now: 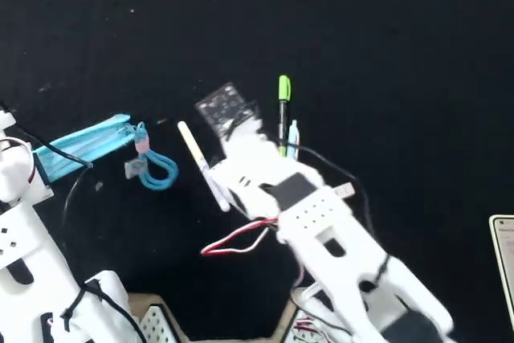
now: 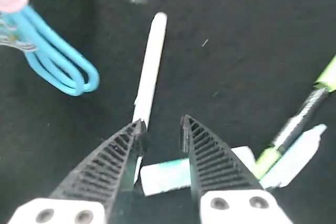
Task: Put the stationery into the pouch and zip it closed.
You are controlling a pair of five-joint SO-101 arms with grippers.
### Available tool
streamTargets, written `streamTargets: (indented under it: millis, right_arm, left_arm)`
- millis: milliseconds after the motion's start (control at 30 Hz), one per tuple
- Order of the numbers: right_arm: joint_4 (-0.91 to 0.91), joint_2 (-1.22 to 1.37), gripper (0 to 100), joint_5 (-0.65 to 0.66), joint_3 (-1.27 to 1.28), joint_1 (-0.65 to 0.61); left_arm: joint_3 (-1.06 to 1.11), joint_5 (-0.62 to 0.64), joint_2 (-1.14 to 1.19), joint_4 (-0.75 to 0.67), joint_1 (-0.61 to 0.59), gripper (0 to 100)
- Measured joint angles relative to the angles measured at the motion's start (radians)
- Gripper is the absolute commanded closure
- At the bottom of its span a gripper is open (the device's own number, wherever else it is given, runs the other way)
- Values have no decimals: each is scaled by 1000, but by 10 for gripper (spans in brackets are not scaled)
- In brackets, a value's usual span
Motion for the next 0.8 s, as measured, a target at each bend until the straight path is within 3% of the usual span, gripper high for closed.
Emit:
streamTargets:
  millis: [400, 800]
  right_arm:
    - [-3, 428, 887, -97, -229, -54]
    - [-5, 526, 887, -109, -290, -54]
  left_arm:
    - [0, 0, 0, 0, 0, 970]
    - [0, 0, 0, 0, 0, 970]
